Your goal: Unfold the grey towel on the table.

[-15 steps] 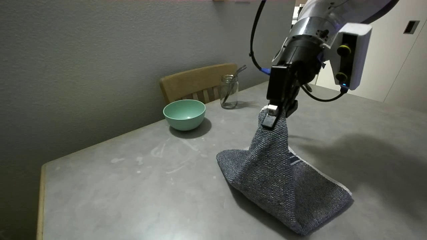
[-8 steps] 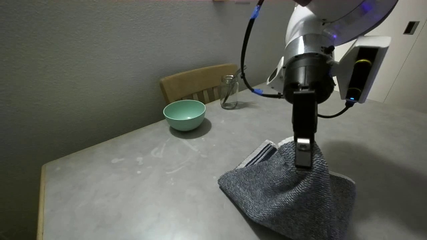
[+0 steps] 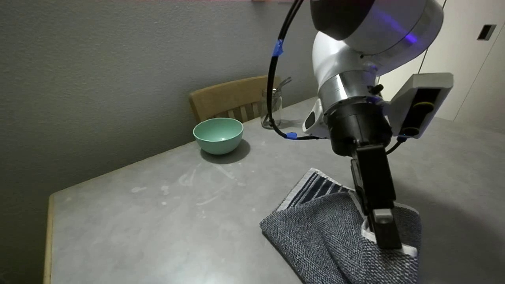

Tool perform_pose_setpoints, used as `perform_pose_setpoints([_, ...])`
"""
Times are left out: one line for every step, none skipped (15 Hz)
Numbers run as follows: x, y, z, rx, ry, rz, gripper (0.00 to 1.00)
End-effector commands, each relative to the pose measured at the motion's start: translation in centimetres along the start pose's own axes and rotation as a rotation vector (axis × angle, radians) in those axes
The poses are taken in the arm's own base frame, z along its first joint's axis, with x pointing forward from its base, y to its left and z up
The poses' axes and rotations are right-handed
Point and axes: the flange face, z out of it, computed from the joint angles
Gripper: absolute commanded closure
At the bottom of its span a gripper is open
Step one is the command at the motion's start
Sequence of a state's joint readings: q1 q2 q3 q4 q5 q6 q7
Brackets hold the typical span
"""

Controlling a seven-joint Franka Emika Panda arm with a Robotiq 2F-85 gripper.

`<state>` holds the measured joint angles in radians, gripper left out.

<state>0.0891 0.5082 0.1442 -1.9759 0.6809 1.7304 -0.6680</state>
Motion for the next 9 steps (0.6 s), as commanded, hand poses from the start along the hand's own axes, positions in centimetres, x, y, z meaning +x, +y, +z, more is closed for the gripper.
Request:
perform_pose_setpoints([-1.0, 1.1, -1.7, -0.100, -0.018, 0.028, 0.21])
perform_pose_setpoints([-1.8, 1.5, -2.6, -0.130, -0.003, 0.035, 0.13])
perform_pose_setpoints([-2.5, 2.1, -3.4, -0.156, 0.013, 0.044, 0.05])
perform_pose_setpoints([-3.3, 2.7, -4.2, -0.186, 0.038, 0.048, 0.01])
perform_pose_setpoints([-4.0, 3.4, -5.1, -0.209, 0.067, 0.060, 0.00])
perform_pose_setpoints([-4.9, 4.0, -6.1, -0.218, 0.108, 0.072, 0.00])
perform_pose_setpoints([-5.7, 4.7, -6.9, -0.222, 0.152, 0.084, 0.00])
perform_pose_setpoints([-6.7, 5.2, -7.9, -0.218, 0.210, 0.104, 0.00])
perform_pose_setpoints([-7.8, 6.0, -8.8, -0.209, 0.266, 0.127, 0.00])
